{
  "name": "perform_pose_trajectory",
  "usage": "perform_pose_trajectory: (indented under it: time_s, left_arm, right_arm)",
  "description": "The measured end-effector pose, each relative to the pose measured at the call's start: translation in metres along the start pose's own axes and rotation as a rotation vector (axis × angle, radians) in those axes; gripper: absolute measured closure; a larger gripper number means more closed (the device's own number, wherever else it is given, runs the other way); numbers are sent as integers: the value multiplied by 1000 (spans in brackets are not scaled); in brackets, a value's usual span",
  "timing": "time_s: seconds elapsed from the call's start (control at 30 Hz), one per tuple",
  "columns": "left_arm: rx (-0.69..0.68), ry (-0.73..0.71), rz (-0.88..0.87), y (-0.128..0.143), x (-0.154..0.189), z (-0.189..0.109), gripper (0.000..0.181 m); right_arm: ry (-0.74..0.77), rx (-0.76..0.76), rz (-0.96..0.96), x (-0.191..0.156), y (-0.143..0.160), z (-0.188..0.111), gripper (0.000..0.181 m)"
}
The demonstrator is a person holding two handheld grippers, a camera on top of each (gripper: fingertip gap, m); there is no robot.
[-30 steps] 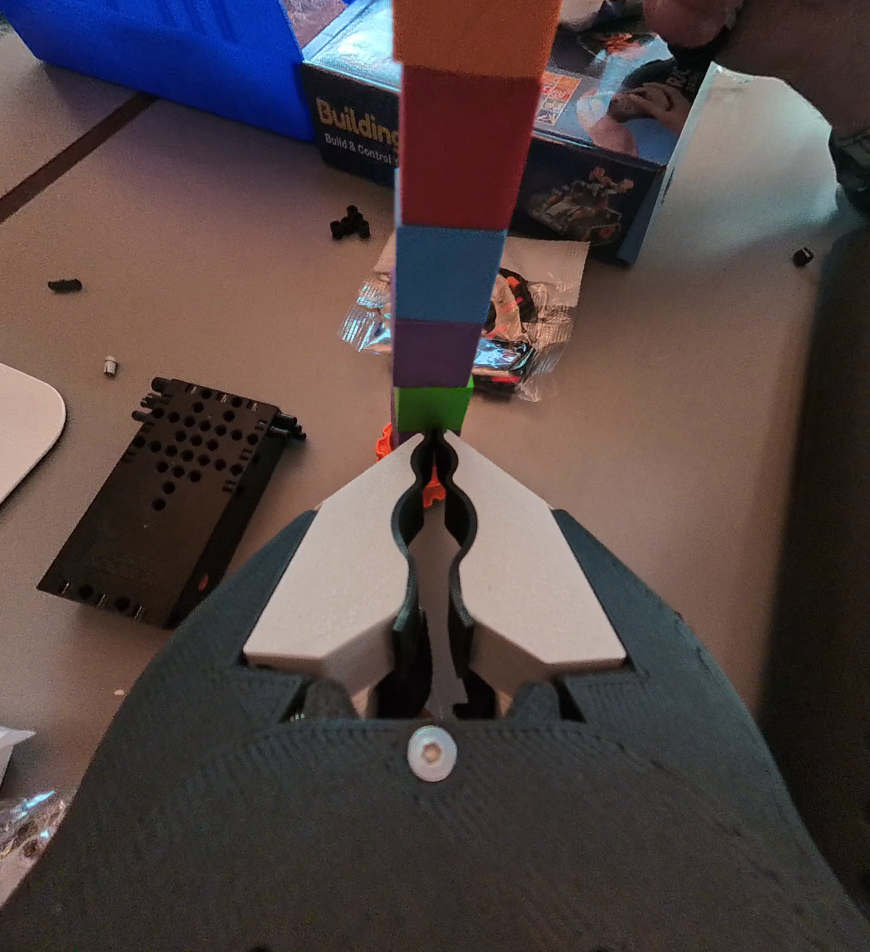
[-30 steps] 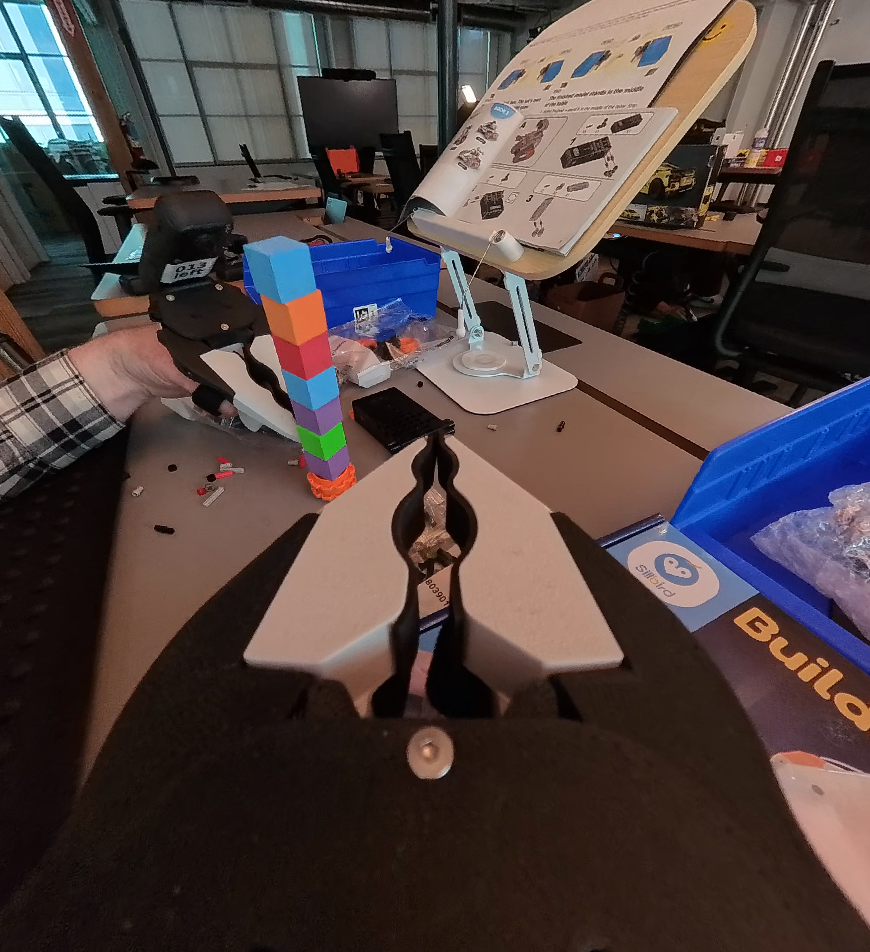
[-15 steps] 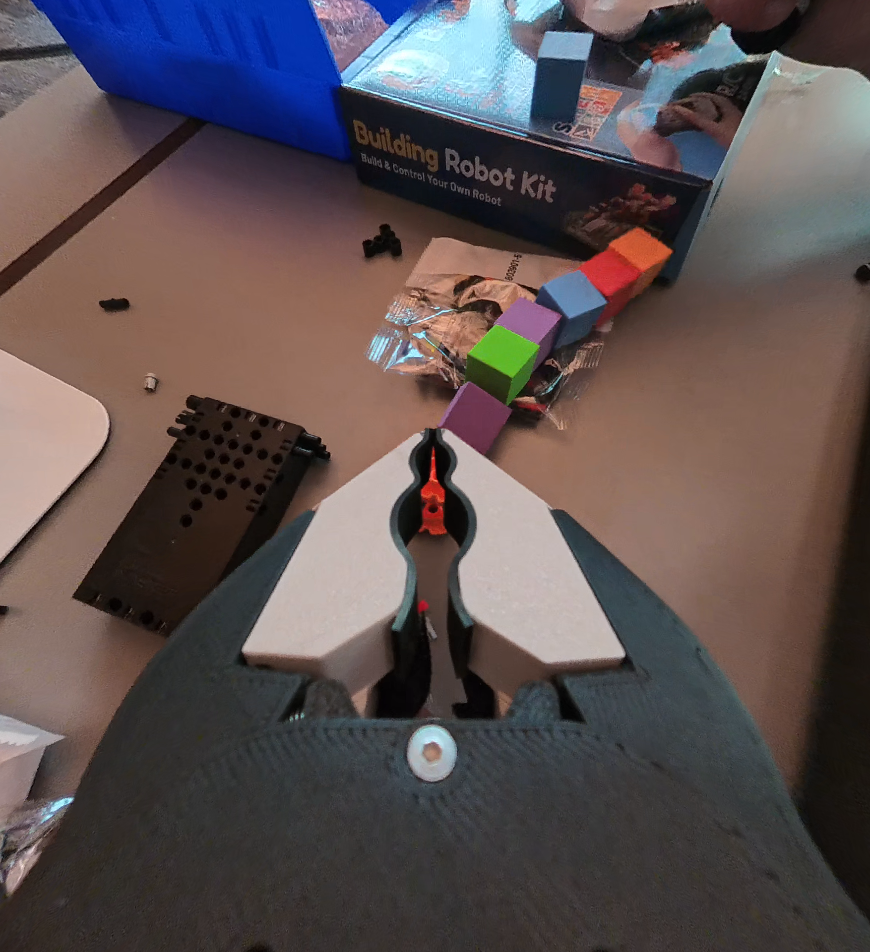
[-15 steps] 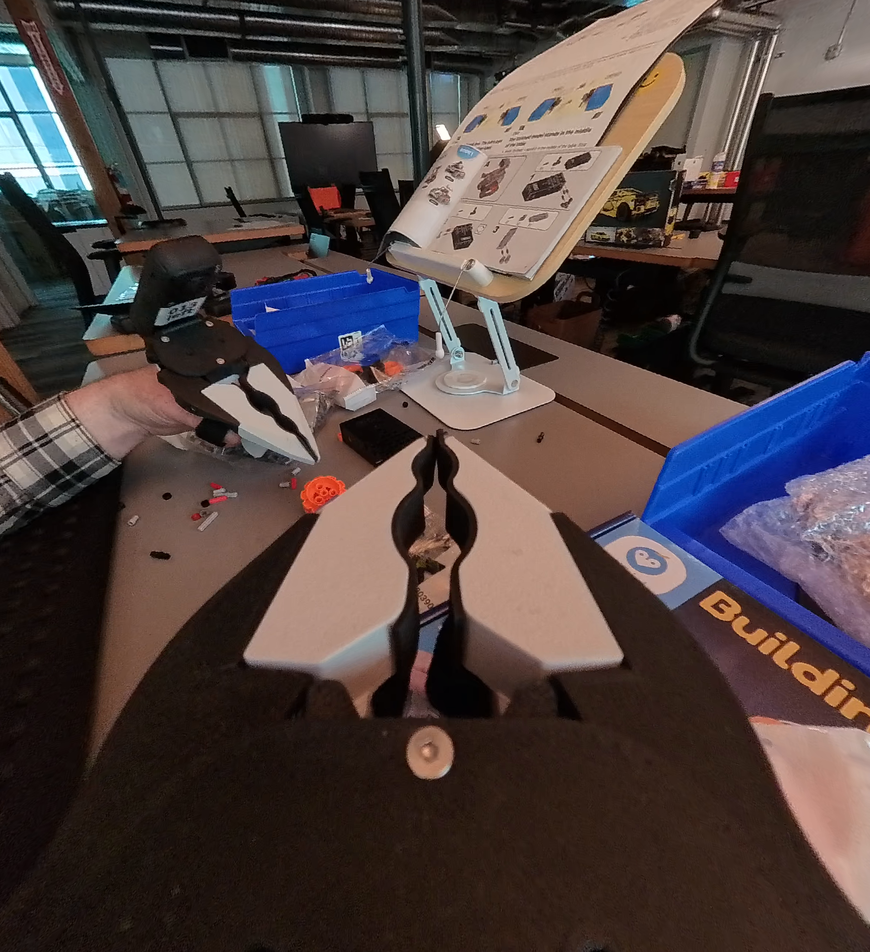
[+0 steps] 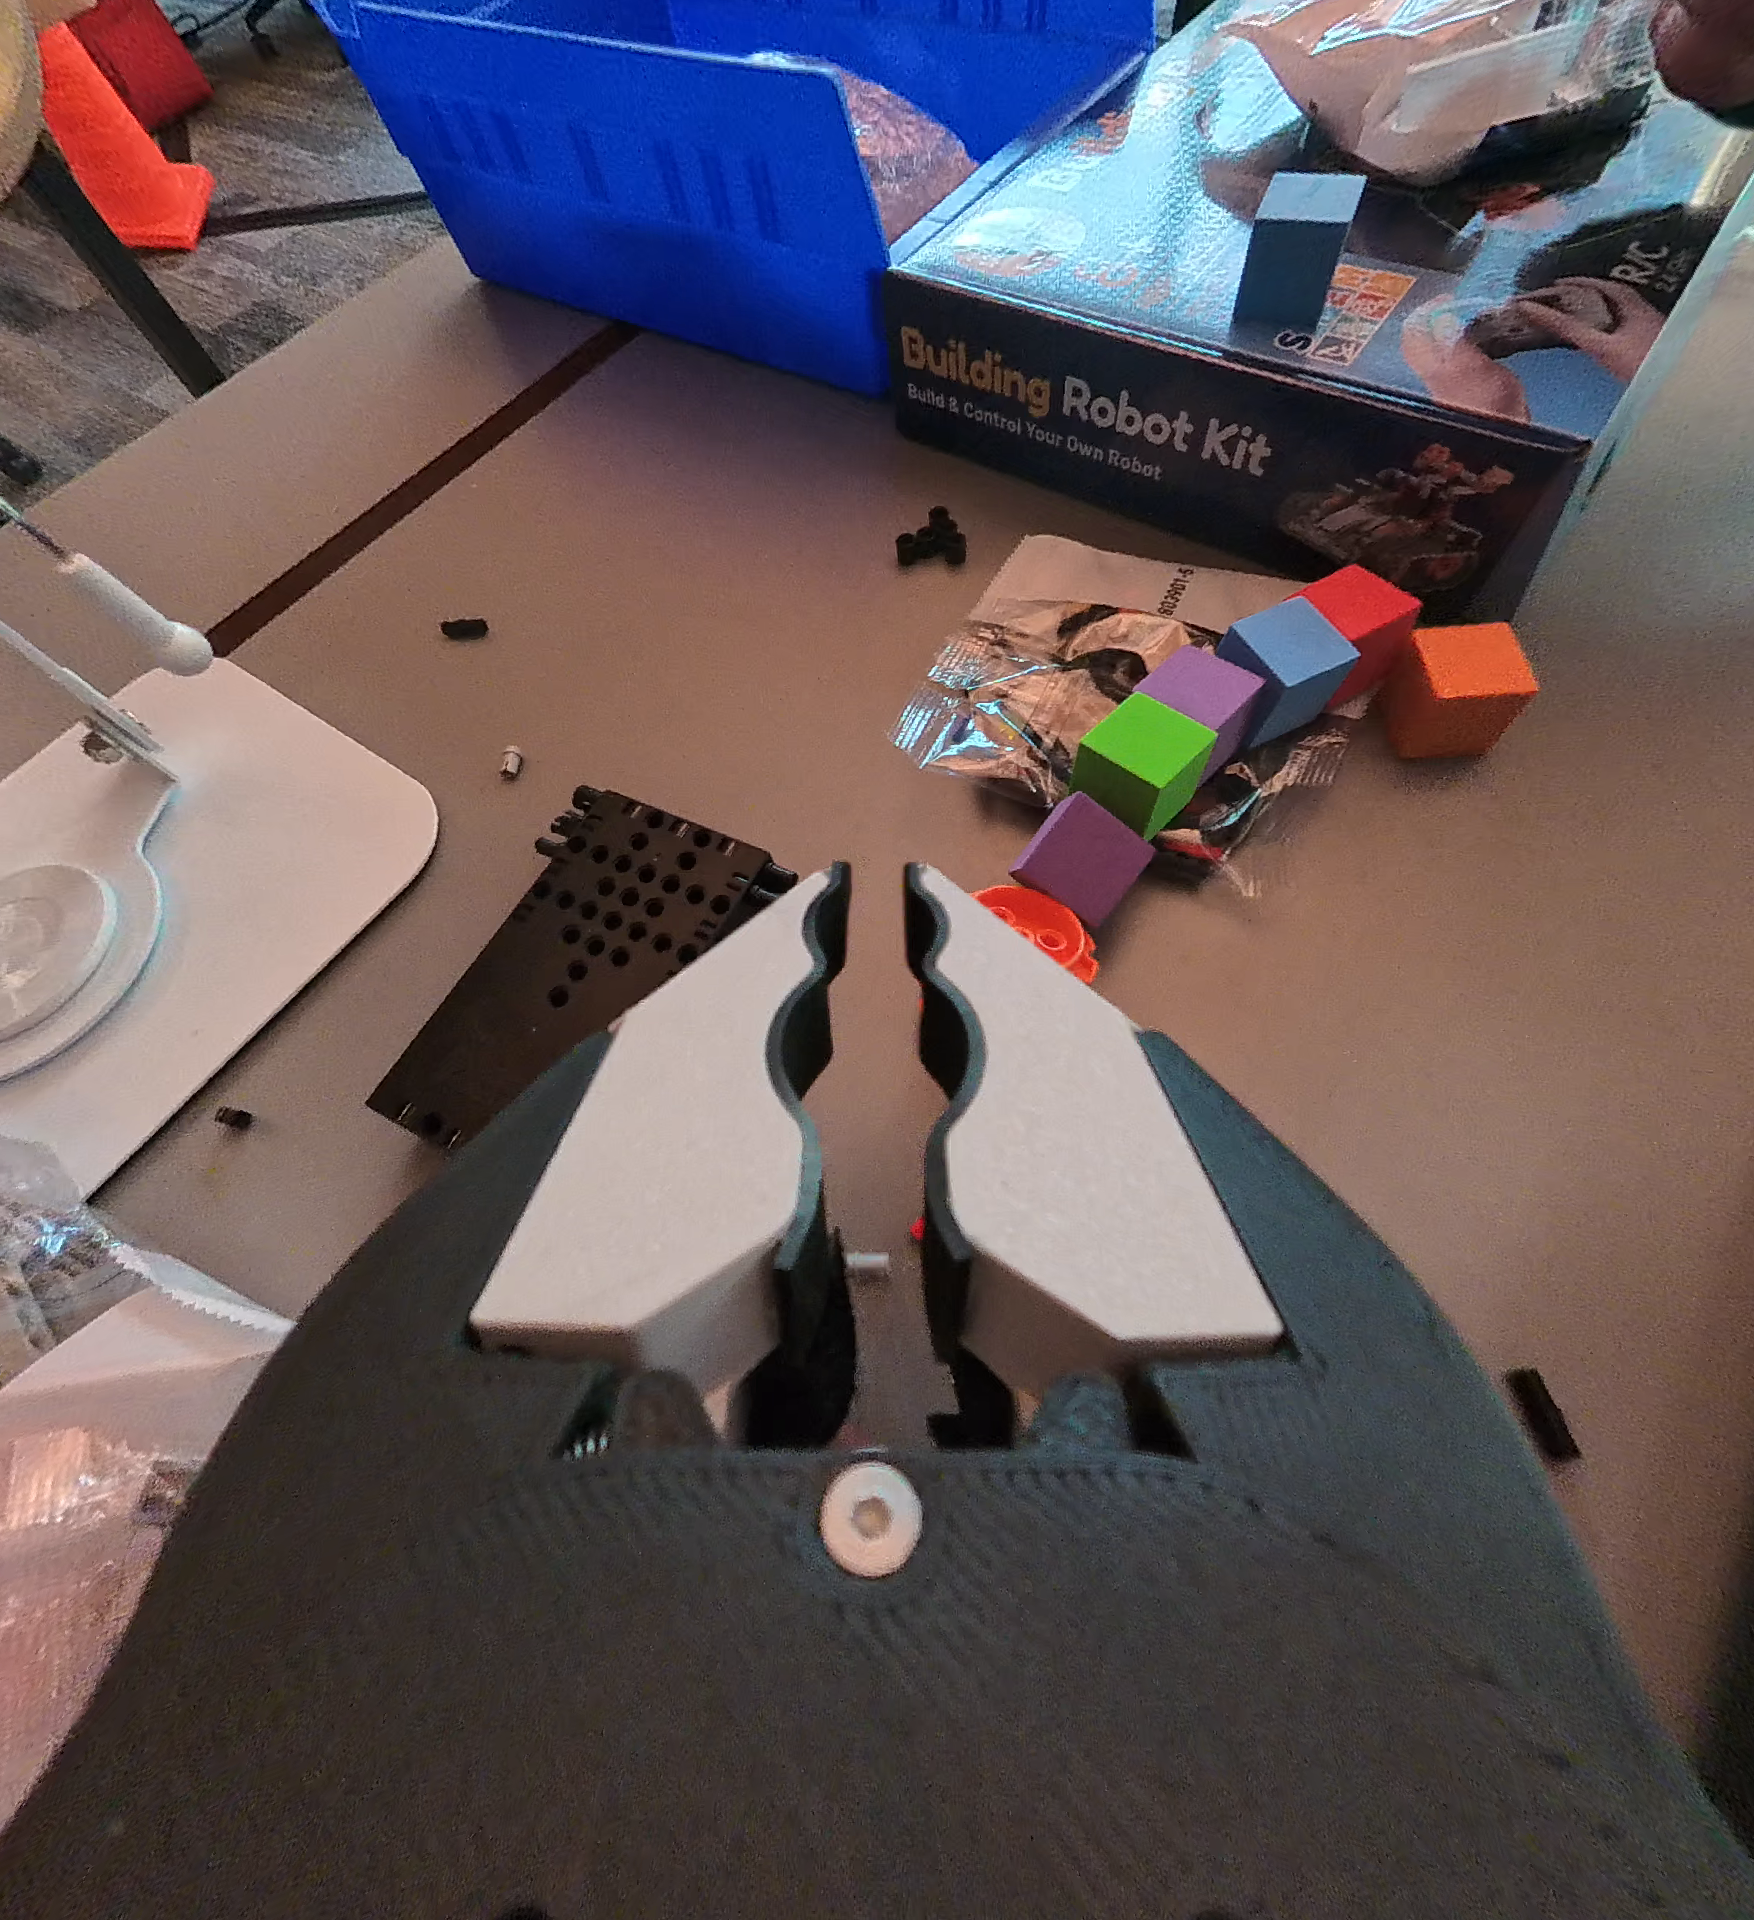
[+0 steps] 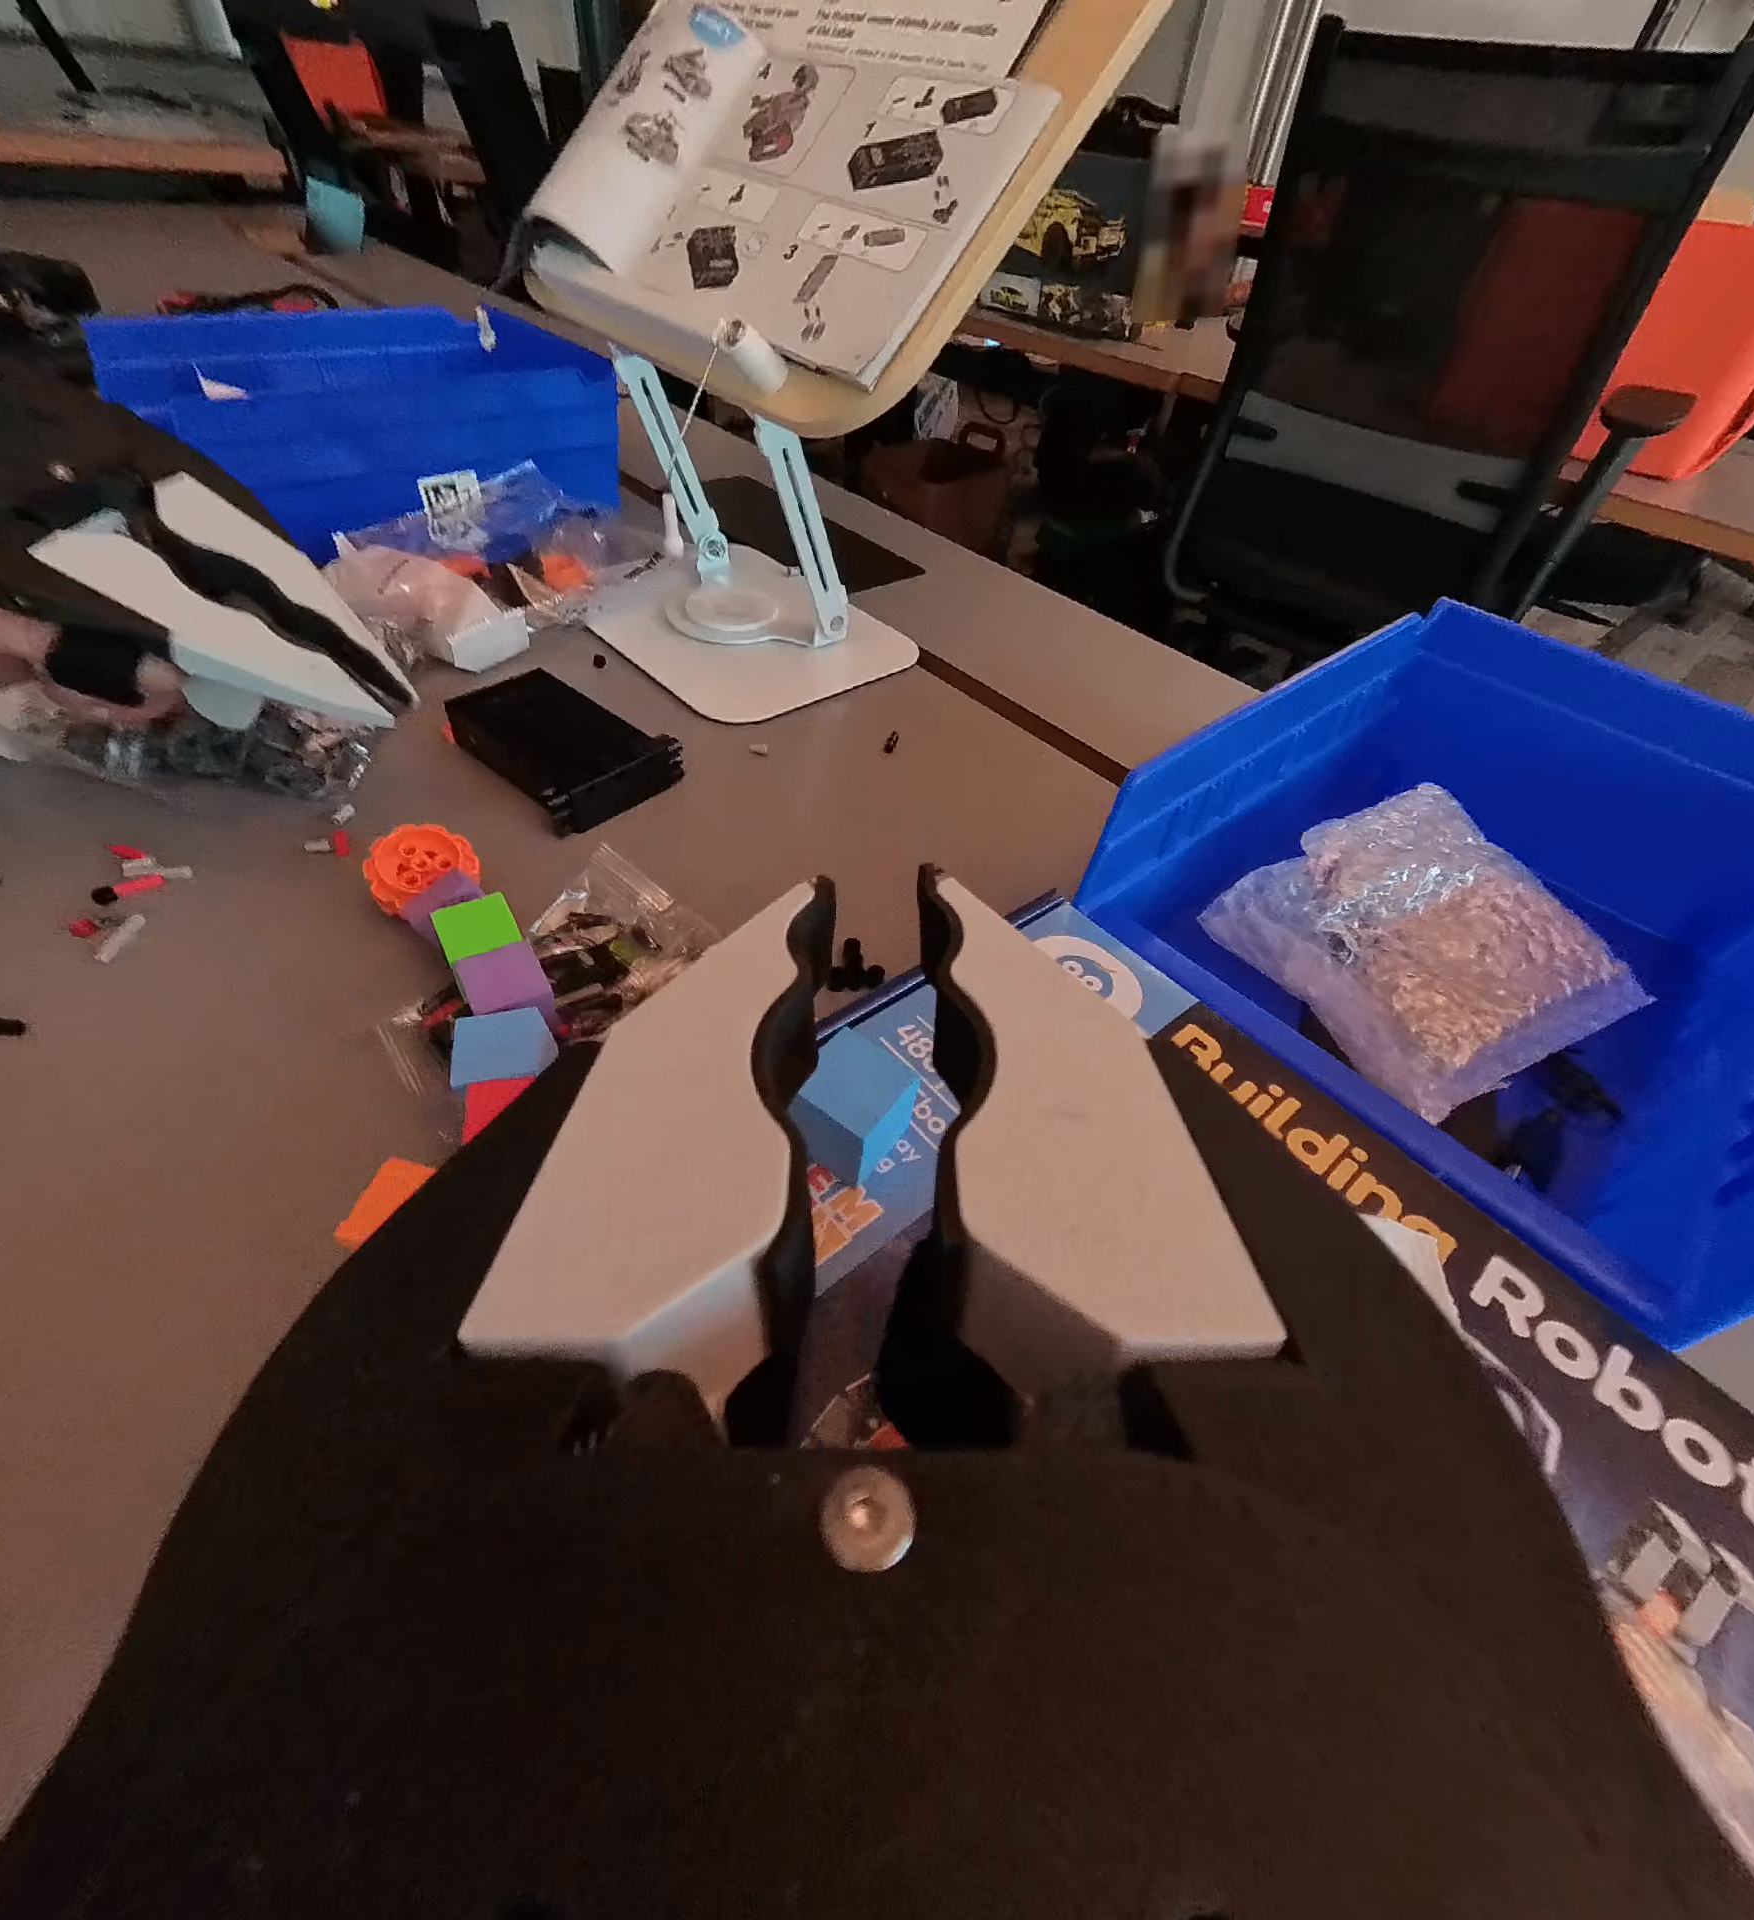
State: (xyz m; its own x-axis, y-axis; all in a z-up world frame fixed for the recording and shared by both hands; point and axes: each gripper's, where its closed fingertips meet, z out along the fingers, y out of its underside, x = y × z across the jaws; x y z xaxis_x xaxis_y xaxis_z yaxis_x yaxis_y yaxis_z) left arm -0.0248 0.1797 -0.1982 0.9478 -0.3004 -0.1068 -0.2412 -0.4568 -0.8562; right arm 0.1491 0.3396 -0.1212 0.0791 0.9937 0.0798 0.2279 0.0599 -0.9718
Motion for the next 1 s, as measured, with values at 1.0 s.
perform_pose_trajectory:
  time_s: [1.0]
  left_arm:
    - [-286,82,129,45,32,9,162]
  right_arm:
    - [-124,-41,-234,-65,2,29,170]
